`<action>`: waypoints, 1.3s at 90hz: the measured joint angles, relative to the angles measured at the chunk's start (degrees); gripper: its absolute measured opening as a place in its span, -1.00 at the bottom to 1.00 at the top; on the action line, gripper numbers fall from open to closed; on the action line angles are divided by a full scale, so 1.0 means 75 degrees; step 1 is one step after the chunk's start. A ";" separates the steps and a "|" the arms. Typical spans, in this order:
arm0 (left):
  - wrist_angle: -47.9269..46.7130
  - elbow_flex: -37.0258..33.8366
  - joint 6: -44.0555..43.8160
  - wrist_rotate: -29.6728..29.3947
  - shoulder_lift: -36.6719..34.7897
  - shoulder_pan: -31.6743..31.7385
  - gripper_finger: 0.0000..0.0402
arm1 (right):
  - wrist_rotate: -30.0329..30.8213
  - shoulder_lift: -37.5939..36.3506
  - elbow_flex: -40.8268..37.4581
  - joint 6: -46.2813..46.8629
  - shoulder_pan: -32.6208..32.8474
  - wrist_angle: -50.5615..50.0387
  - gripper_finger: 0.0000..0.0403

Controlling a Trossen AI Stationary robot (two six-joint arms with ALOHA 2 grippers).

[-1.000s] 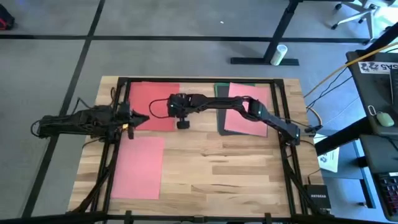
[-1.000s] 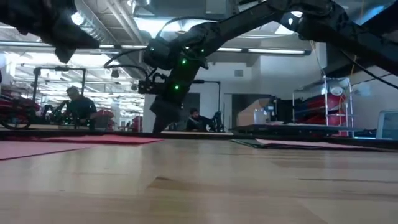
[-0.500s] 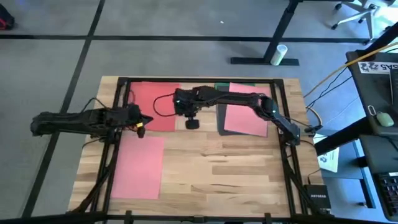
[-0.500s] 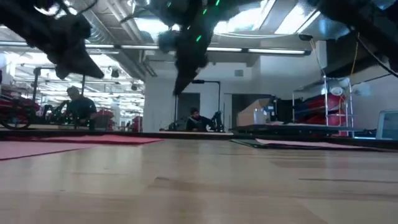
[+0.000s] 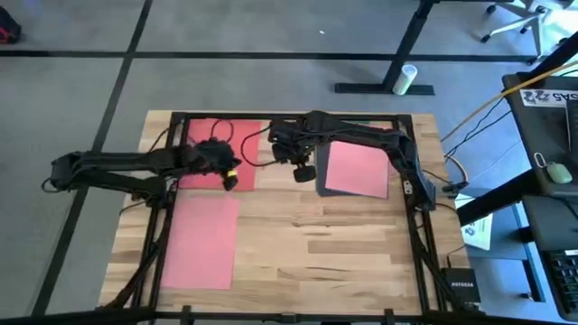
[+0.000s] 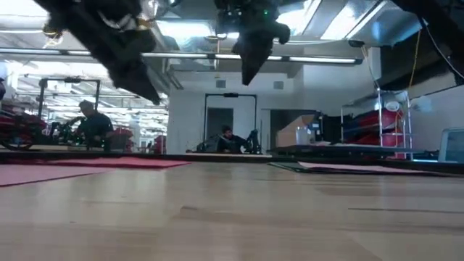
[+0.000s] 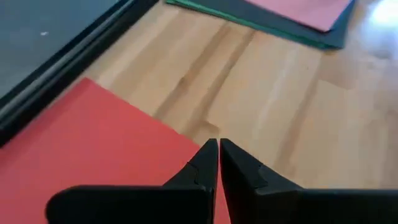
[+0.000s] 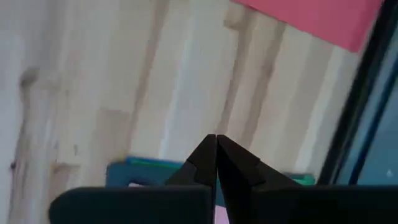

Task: Organize paper
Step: Stack the red paper on top of the red papers

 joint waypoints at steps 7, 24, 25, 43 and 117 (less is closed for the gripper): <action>0.0065 0.0204 0.0271 0.0473 0.0434 0.0352 -1.00 | -0.0580 -0.0223 0.0000 -0.0173 0.0000 -0.0104 -1.00; 0.0239 0.0293 0.0470 0.1155 0.0898 0.0978 -1.00 | -0.1401 -0.1063 -0.0862 -0.0222 0.0059 0.0950 -1.00; 0.0270 0.0293 0.0472 0.1190 0.0902 0.1001 -1.00 | -0.1403 -0.1125 -0.0967 -0.0215 0.0075 0.1088 -1.00; 0.0769 0.0293 0.0572 0.1828 0.0918 0.1219 -1.00 | -0.1447 -0.2501 -0.4086 0.0280 0.0119 0.4638 -1.00; -0.0044 0.2906 0.2445 0.1707 0.4721 0.2431 -1.00 | -0.0375 -0.4280 -0.9731 0.2740 0.0309 1.0594 -1.00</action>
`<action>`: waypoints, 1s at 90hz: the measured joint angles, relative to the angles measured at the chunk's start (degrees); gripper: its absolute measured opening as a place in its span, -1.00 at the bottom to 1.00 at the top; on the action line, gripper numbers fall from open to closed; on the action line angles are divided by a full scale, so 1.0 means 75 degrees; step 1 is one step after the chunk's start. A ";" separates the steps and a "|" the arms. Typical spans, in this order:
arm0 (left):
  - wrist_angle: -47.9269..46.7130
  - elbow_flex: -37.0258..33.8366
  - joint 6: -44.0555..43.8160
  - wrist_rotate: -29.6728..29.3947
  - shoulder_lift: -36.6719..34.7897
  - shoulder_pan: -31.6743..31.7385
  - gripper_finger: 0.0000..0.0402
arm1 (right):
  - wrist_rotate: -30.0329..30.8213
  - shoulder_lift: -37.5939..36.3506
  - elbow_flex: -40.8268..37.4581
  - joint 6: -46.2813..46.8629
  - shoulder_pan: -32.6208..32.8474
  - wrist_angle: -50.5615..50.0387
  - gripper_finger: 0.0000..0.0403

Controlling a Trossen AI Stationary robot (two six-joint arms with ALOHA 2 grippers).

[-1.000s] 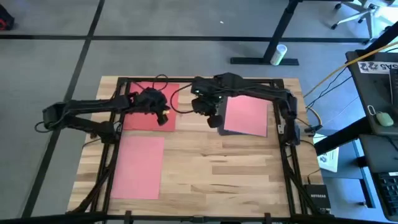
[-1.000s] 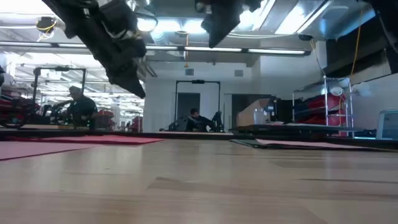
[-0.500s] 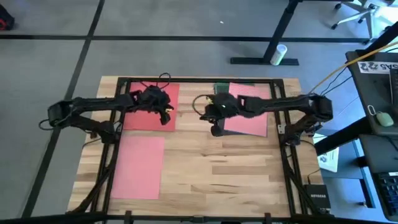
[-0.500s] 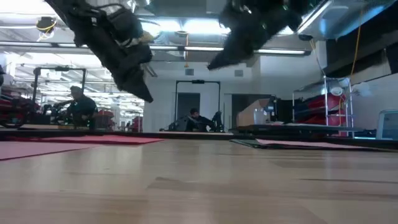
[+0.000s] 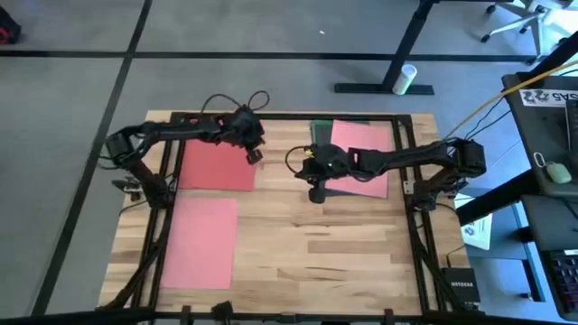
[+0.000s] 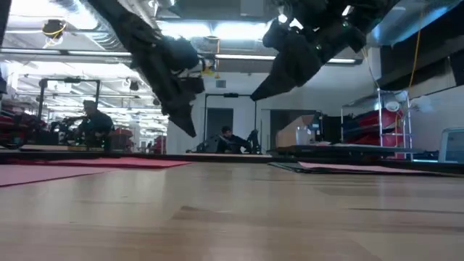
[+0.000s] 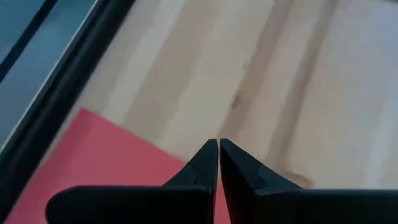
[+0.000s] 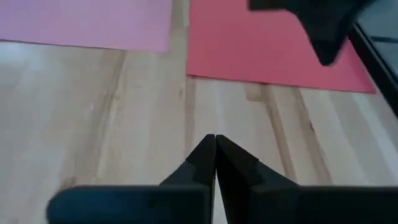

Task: Organize paper
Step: Stack the red paper on top of the red papers

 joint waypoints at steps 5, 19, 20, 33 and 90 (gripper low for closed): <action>-0.0048 0.0111 0.0164 0.0002 0.0249 0.0096 -1.00 | 0.0005 0.0000 0.0000 -0.0003 -0.0005 -0.0002 -1.00; 0.0008 0.0429 0.0339 0.0001 0.0995 0.0152 -1.00 | 0.0003 0.0000 0.0000 -0.0153 -0.0003 0.0071 -1.00; 0.0003 0.0458 0.0347 0.0001 0.1050 0.0141 -1.00 | 0.0004 0.0000 0.0000 -0.0162 -0.0003 0.0070 -1.00; 0.0006 0.0816 0.0639 -0.0020 0.1608 0.0003 -1.00 | 0.0003 0.0000 0.0000 -0.0204 -0.0003 0.0073 -1.00; -0.0999 0.0951 0.0798 -0.0686 0.1758 0.0202 -1.00 | 0.0000 0.0006 0.0000 -0.0387 -0.0005 0.0018 -1.00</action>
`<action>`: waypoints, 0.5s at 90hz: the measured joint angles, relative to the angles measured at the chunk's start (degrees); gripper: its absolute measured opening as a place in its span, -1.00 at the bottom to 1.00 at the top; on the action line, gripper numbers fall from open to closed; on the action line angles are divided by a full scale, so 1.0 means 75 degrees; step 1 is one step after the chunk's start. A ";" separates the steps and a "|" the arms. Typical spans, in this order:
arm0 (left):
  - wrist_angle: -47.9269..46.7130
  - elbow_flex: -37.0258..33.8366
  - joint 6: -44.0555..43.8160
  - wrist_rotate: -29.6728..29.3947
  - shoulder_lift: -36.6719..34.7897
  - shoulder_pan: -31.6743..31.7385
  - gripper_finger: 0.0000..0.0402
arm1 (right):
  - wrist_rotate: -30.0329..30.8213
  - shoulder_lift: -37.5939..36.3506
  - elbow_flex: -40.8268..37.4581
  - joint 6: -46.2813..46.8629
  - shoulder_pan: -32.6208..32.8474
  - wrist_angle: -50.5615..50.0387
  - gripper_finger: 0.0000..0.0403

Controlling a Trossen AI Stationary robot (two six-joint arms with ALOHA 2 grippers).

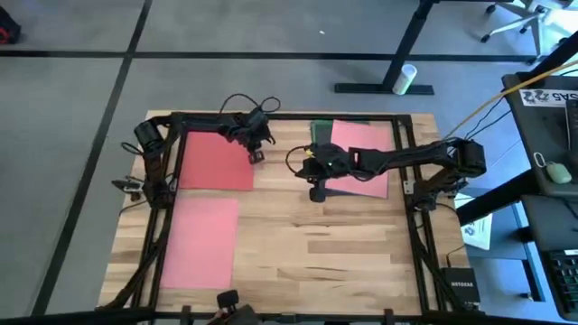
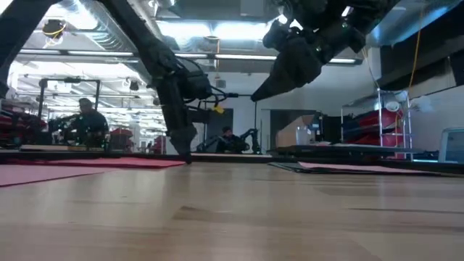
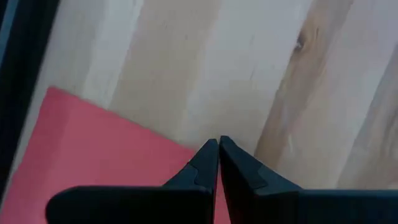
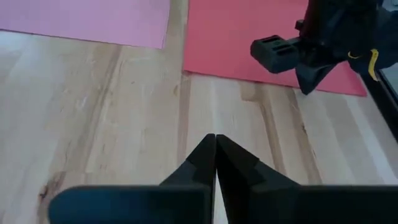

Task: Organize paper
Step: Stack the red paper on top of the red papers

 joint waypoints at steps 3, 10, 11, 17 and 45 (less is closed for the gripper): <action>-0.0034 -0.0003 -0.0020 -0.0044 -0.0003 0.0002 -1.00 | 0.0000 0.0000 0.0000 0.0000 0.0000 -0.0003 -1.00; -0.0115 -0.0003 -0.0056 -0.0183 -0.0004 0.0000 -1.00 | 0.0000 0.0000 0.0000 0.0000 0.0000 -0.0003 -1.00; -0.0133 -0.0003 -0.0056 -0.0202 -0.0006 0.0000 -1.00 | 0.0000 0.0000 0.0000 0.0000 0.0000 -0.0003 -1.00; -0.0225 -0.0003 -0.0056 -0.0254 -0.0014 0.0000 -1.00 | 0.0000 0.0000 0.0000 0.0000 0.0001 -0.0003 -1.00; -0.0358 -0.0009 -0.0024 -0.0555 -0.0015 0.0083 -1.00 | -0.0003 0.0006 0.0000 0.0000 0.0000 -0.0017 -1.00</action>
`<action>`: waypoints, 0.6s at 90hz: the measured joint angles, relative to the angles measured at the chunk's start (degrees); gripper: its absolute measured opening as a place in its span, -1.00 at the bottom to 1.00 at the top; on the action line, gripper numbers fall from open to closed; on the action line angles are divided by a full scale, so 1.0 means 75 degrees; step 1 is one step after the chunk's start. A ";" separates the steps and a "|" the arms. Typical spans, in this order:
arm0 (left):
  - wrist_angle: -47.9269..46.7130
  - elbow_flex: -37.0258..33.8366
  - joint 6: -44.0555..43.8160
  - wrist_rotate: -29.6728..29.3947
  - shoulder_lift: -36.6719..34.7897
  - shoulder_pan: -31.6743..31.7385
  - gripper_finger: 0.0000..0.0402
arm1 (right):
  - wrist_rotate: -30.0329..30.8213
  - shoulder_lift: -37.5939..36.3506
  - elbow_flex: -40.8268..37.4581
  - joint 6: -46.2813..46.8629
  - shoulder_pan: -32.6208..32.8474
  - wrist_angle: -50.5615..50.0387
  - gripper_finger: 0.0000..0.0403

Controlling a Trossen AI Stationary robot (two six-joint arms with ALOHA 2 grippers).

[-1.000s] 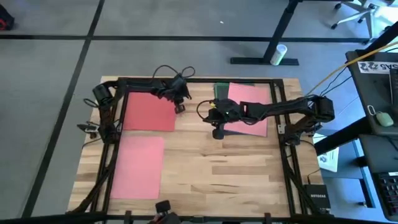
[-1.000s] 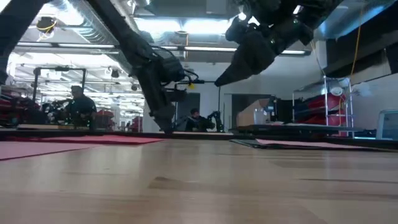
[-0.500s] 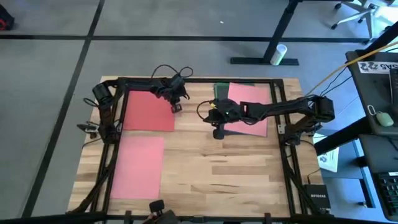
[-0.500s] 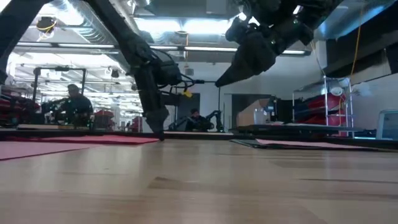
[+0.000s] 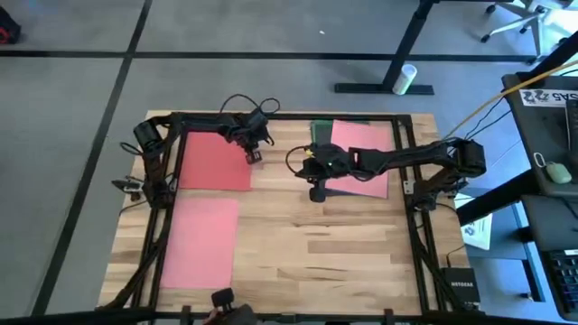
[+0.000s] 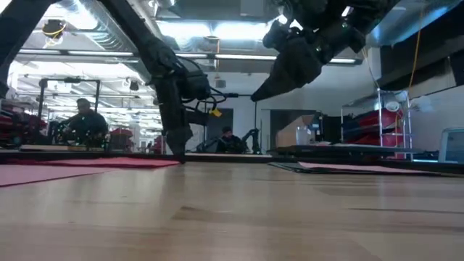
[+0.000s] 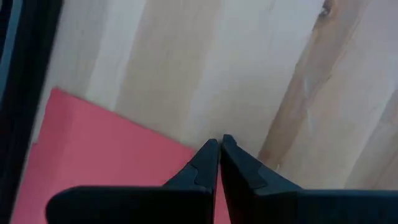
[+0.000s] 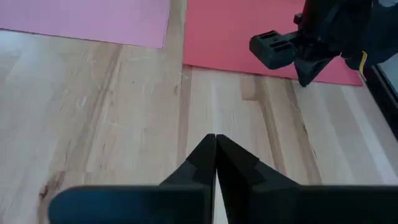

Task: Organize paper
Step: Stack the red paper on top of the red papers

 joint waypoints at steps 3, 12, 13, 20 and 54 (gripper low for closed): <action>-0.0030 0.0000 -0.0004 -0.0002 0.0000 0.0034 -1.00 | 0.0000 0.0000 0.0000 0.0000 0.0000 -0.0002 -1.00; -0.0088 0.0000 -0.0020 -0.0005 0.0000 0.0121 -1.00 | 0.0000 0.0000 0.0000 0.0001 0.0003 -0.0022 -1.00; -0.0094 0.0000 -0.0020 -0.0007 0.0000 0.0129 -1.00 | 0.0000 0.0000 0.0000 0.0003 0.0003 -0.0027 -1.00; -0.0113 -0.0006 -0.0017 -0.0011 -0.0010 0.0162 -1.00 | 0.0000 0.0000 0.0000 0.0003 0.0003 -0.0091 -1.00; -0.0647 -0.0048 -0.0097 -0.0318 -0.0519 0.0167 -1.00 | 0.0000 0.0000 0.0000 0.0003 0.0003 -0.0161 -1.00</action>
